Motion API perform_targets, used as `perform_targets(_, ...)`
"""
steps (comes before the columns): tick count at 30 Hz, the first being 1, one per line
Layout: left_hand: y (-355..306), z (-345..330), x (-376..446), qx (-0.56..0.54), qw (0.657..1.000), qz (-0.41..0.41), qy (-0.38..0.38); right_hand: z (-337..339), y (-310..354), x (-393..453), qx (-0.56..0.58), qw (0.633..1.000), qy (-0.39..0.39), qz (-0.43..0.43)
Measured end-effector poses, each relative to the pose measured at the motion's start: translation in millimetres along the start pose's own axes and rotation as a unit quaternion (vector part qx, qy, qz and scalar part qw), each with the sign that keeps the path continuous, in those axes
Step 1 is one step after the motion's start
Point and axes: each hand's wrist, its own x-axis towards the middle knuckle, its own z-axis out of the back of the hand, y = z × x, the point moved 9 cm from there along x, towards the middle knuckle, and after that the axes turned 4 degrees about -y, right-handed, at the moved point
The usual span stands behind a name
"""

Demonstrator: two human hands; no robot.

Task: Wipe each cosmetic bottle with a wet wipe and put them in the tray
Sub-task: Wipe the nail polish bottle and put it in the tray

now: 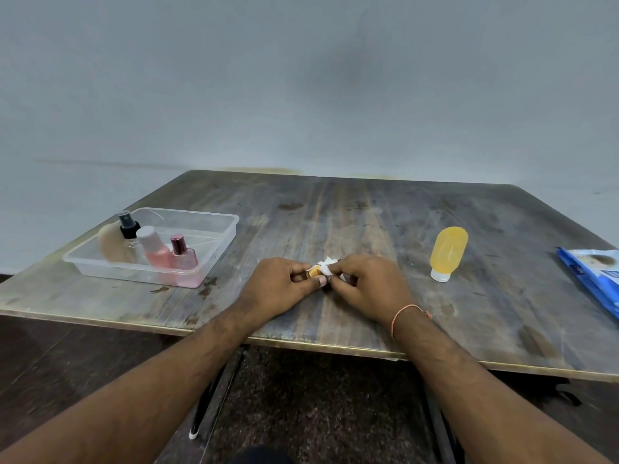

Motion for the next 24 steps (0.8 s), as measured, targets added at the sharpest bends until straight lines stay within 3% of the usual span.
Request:
perform_targets(8, 6, -5, -1, -0.061, 0.997, 0.045, 0.024, 17, -15, 0, -0.046, 0.992, -0.099, -0.069)
perform_targets(17, 10, -8, -2, -0.115, 0.989, 0.087, 0.037, 22, -8, -4, -0.006, 0.988, -0.155, -0.007)
perform_targets(21, 8, -5, -2, -0.117, 0.989, 0.082, 0.028, 14, 8, -5, 0.018, 0.990, -0.122, 0.070)
perform_targets(24, 7, -7, -2, -0.128, 0.988, 0.079, 0.042, 18, 6, -6, 0.056, 0.989, -0.128, 0.054)
